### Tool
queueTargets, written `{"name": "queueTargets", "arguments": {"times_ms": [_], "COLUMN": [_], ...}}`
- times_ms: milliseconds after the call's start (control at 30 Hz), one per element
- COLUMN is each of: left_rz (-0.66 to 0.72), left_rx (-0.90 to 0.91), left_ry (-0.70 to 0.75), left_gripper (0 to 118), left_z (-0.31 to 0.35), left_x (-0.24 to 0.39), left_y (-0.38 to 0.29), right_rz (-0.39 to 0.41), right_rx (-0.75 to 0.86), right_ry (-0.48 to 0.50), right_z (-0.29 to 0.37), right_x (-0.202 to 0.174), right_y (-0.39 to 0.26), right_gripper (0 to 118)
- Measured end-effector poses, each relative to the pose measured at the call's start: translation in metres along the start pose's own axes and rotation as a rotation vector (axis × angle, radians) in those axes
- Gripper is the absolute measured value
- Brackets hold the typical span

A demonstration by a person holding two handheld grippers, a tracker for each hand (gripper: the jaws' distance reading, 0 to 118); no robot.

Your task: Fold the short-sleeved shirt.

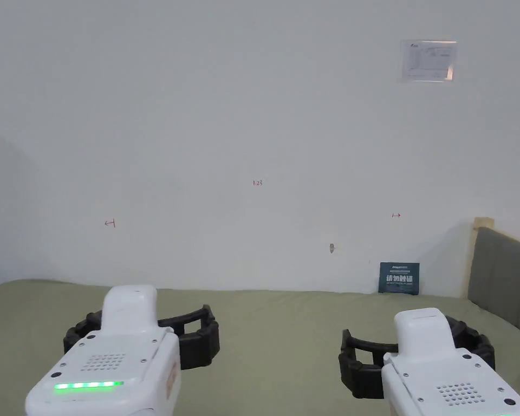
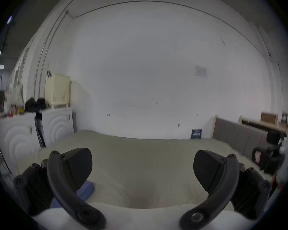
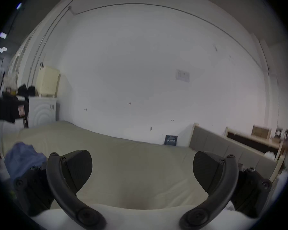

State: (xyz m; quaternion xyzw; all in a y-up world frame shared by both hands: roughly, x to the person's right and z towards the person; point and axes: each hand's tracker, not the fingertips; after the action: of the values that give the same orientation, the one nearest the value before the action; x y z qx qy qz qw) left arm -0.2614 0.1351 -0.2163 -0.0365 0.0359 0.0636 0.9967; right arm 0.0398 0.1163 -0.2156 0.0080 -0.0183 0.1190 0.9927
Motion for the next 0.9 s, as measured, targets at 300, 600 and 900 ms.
{"name": "queueTargets", "arguments": {"times_ms": [300,600,900], "left_rz": [1.340,1.206,-0.166], "left_rx": [-0.325,-0.301,0.115], "left_ry": [-0.390,-0.389,0.121], "left_gripper": [118,118,118], "left_z": [-0.035,-0.015,0.008], "left_x": [-0.108,-0.064,0.037], "left_y": [-0.077,-0.072,-0.049], "right_rz": [1.523,0.884,-0.466], "right_rx": [0.377,0.200,-0.036], "right_ry": [-0.144,0.051,0.057], "right_z": [-0.002,-0.004,-0.018], "right_x": [-0.070,-0.054,0.039], "right_y": [-0.036,-0.002,-0.006], "right_gripper": [118,118,118]}}
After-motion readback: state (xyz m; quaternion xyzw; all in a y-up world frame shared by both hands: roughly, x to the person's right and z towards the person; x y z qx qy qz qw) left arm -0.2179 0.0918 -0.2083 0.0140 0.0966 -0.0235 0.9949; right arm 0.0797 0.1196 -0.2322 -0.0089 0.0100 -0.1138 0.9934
